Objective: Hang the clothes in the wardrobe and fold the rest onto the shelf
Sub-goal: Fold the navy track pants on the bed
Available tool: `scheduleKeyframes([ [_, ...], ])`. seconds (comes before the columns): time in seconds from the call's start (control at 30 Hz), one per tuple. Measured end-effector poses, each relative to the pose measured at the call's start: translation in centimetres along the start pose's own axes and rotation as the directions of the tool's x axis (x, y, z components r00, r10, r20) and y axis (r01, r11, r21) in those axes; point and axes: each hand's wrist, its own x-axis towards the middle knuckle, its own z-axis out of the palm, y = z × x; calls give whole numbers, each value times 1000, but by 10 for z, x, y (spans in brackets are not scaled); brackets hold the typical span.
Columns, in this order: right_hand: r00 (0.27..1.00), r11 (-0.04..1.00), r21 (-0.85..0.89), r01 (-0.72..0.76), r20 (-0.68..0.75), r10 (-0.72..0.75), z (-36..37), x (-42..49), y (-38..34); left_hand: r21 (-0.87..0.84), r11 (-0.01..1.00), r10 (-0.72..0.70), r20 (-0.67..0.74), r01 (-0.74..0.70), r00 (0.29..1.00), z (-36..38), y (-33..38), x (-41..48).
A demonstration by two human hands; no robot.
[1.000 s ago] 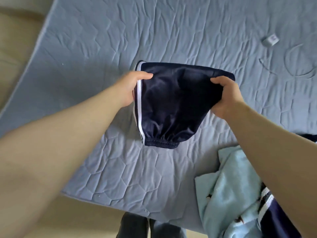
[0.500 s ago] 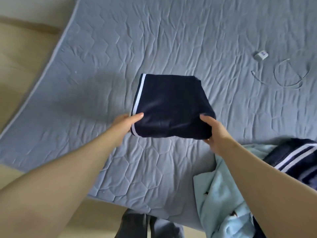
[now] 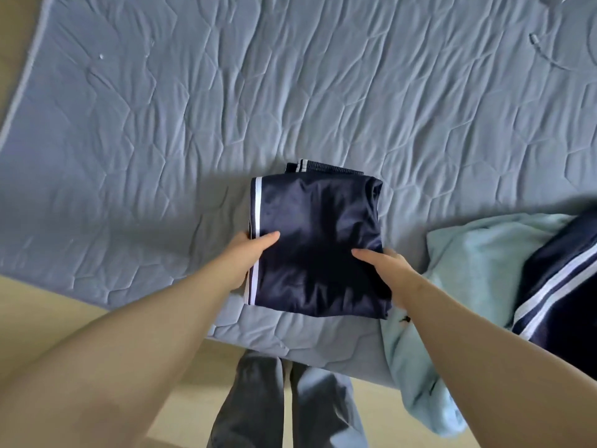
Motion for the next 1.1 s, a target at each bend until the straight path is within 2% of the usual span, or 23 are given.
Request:
scheduleKeyframes([
  [0.13,978,978,10,207,-38,-207,7,-2,-24,22,975,220,-88,-219,971,3,32,8],
  [0.2,966,963,95,251,-87,-243,7,-2,-36,-21,948,315,-84,-318,945,2,48,9],
  [0.27,960,957,146,249,-168,-224,3,1,-43,-33,938,343,-81,-346,936,1,60,12],
  [0.33,959,977,60,207,-209,-190,-3,10,-42,77,947,315,-60,-311,947,0,64,19],
  [0.4,969,987,-102,124,-202,-142,-6,18,-35,260,941,244,-71,-218,967,1,59,27],
  [0.43,975,989,-112,95,-191,-116,-6,23,-30,298,941,194,-90,-159,977,3,55,32],
  [0.5,983,997,-25,76,-164,-79,-5,30,-22,252,965,96,-88,-71,991,8,44,40],
  [0.6,995,995,93,46,-89,-38,4,37,-13,139,990,18,-24,-15,1000,16,28,47],
  [0.77,1000,993,117,4,-30,-1,12,41,-3,23,998,-53,118,50,992,15,8,45],
  [0.9,991,994,74,-82,108,74,14,26,-12,-88,996,-8,120,19,993,7,12,27],
  [1.1,985,999,21,-31,171,27,22,-25,-58,-183,980,99,114,-77,989,-34,43,-27],
])
